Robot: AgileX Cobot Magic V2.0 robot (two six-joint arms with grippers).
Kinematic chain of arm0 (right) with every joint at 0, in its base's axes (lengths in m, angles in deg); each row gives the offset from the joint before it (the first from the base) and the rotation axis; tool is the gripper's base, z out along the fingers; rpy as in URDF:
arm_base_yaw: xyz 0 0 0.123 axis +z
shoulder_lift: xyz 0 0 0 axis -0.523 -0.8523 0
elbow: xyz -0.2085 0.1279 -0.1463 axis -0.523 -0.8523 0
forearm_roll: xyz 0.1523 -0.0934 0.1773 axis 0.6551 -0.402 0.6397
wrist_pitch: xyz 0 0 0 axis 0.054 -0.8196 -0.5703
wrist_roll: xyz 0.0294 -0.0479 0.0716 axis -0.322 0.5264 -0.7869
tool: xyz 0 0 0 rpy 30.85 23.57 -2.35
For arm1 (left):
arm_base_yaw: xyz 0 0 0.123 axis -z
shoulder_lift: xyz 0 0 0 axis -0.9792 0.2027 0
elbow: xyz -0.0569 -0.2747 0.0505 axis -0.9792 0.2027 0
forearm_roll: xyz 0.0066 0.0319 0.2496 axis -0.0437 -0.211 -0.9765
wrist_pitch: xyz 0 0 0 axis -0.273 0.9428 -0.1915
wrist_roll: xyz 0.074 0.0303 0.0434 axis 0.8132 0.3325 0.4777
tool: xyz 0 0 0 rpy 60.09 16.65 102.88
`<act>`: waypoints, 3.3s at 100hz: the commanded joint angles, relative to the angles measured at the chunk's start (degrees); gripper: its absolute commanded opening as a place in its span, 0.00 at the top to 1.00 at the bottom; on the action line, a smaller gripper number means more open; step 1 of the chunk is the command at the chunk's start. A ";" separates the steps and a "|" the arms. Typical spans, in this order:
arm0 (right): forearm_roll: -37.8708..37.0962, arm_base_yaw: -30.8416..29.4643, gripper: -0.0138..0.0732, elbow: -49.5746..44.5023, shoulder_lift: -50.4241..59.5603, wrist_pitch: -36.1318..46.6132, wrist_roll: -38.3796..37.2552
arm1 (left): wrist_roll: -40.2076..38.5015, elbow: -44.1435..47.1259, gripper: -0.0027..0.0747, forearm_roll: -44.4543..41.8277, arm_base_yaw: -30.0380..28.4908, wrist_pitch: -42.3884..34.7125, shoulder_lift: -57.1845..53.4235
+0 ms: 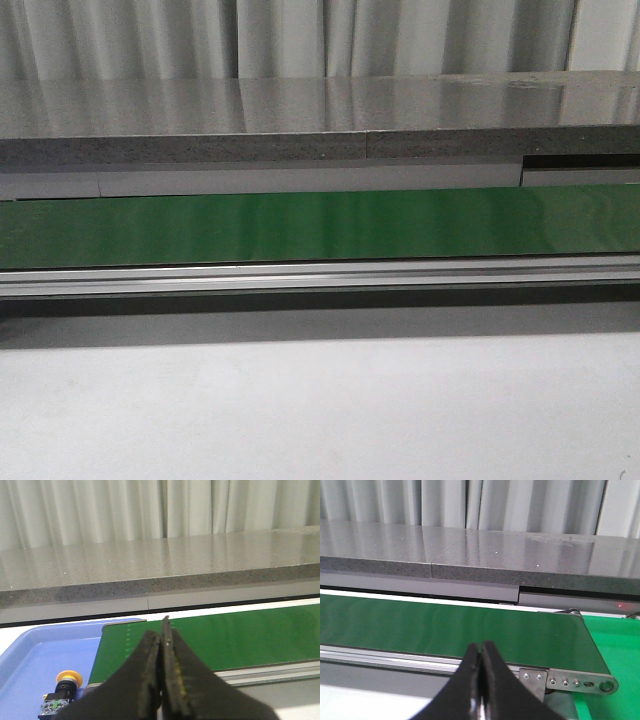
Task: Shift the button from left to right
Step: 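Move the left gripper toward the yellow push-button in the blue tray, then lower the open left gripper around the yellow push-button's body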
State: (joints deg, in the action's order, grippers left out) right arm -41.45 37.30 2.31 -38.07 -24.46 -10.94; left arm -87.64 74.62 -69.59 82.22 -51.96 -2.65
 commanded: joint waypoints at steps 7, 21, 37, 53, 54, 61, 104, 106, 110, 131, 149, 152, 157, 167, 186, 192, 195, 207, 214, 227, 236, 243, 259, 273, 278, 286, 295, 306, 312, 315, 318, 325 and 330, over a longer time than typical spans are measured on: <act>-0.44 -0.03 0.97 1.06 0.79 4.78 -0.09 | -0.61 2.61 0.99 0.33 0.47 -4.65 -1.92; -0.44 -0.03 0.97 1.06 0.79 4.78 -0.09 | -0.61 2.51 0.99 0.33 0.47 -4.65 -1.92; -0.44 -0.03 0.97 1.06 0.79 4.78 -0.09 | -0.61 2.13 0.99 0.33 0.47 -5.05 -1.92; -0.44 -0.03 0.97 1.06 0.79 4.78 -0.09 | -0.61 -1.66 0.99 0.33 0.47 -3.14 -1.92; -0.44 -0.03 0.97 1.06 0.79 4.78 -0.09 | -0.61 -2.26 0.99 0.33 0.47 -3.14 -1.92; -0.44 -0.03 0.97 1.06 0.79 4.78 -0.09 | -0.61 -5.79 0.99 0.33 0.47 0.31 -1.21; -0.44 -0.03 0.97 1.06 0.79 4.78 -0.09 | -0.61 -34.81 0.99 -0.65 0.47 37.48 21.20; -0.44 -0.03 0.97 1.06 0.79 4.78 -0.09 | -0.61 -36.01 0.99 -0.65 0.47 38.29 22.52; -0.44 -0.03 0.97 1.06 0.79 4.78 -0.09 | -0.61 -38.21 0.99 -0.65 0.47 40.74 24.68; -0.44 -0.03 0.97 1.06 0.79 4.78 -0.09 | -0.61 -43.17 0.99 -0.70 0.47 44.90 34.31; -0.44 -0.03 0.97 1.06 0.79 4.78 -0.09 | -0.61 -43.17 0.99 -0.70 0.47 45.47 38.49; -0.44 -0.03 0.97 1.06 0.79 4.78 -0.09 | -0.61 -43.17 0.99 -0.70 0.47 45.64 38.95; -0.44 -0.03 0.97 1.06 0.79 4.78 -0.09 | -0.61 -43.17 0.99 -0.70 0.47 45.64 39.55; -0.44 -0.03 0.97 1.06 0.79 4.78 -0.09 | -0.61 -43.17 0.96 -0.70 0.47 45.87 40.39; -0.44 -0.03 0.97 1.06 0.79 4.78 -0.09 | -0.61 -43.17 0.46 -0.58 0.47 45.87 40.39; -0.44 -0.03 0.97 1.06 0.79 4.78 -0.09 | -0.61 -43.17 0.28 -0.58 0.47 45.87 40.39; -0.44 -0.03 0.97 1.06 0.79 4.78 -0.09 | -0.61 -43.17 0.21 -0.58 0.47 45.87 40.39; -0.44 -0.03 0.97 1.06 0.79 4.78 -0.09 | -0.61 -43.17 0.12 0.06 0.47 45.63 40.39; -0.44 -0.03 0.97 1.06 0.79 4.78 -0.09 | -0.61 -43.17 0.12 0.18 0.47 45.71 40.39; -0.44 -0.03 0.97 1.06 0.79 4.78 -0.09 | -0.61 -44.76 0.12 -0.33 0.47 46.48 40.76; -0.44 -0.03 0.97 1.06 0.79 4.78 -0.09 | -0.61 -48.20 0.12 -2.44 0.36 47.91 42.83; -0.44 -0.03 0.97 1.06 0.79 4.78 -0.09 | -0.61 -51.62 0.12 -4.19 -0.90 49.11 45.65; -0.44 -0.03 0.97 1.06 0.79 4.78 -0.09 | 0.84 -59.15 0.12 -5.60 -6.68 49.79 54.05; -0.44 -0.03 0.97 1.06 0.79 4.78 -0.09 | 6.48 -64.86 0.12 -1.10 -13.41 49.68 62.70; -0.44 -0.03 0.97 1.06 0.79 4.78 -0.09 | 8.69 -66.60 0.12 2.28 -15.69 49.59 65.76; -0.44 -0.03 0.97 1.06 0.79 4.78 -0.09 | 12.14 -69.10 0.12 6.88 -19.28 48.66 71.22; -0.44 -0.03 0.97 1.06 0.79 4.78 -0.09 | 14.84 -72.20 0.12 10.87 -22.93 48.79 76.68; -0.44 -0.03 0.97 1.06 0.79 4.78 -0.09 | 15.67 -75.61 0.12 11.80 -25.80 49.04 83.02; -0.44 -0.03 0.97 1.06 0.79 4.78 -0.09 | 16.22 -77.34 0.12 11.95 -26.82 49.72 86.26; -0.44 -0.03 0.97 1.06 0.79 4.78 -0.09 | 16.35 -78.00 0.12 12.09 -27.18 49.97 87.57; -0.44 -0.03 0.97 1.06 0.79 4.78 -0.09 | 16.35 -78.46 0.12 12.19 -27.38 49.97 88.76; -0.44 -0.03 0.97 1.06 0.79 4.78 -0.09 | 16.43 -79.14 0.12 12.37 -27.52 49.97 91.42; -0.44 -0.03 0.97 1.06 0.79 4.78 -0.09 | 16.58 -79.26 0.12 12.37 -27.52 49.61 93.02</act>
State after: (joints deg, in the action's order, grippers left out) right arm -41.45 37.30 2.31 -38.07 -24.46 -10.94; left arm -71.39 -2.40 -58.49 54.88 -0.40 89.84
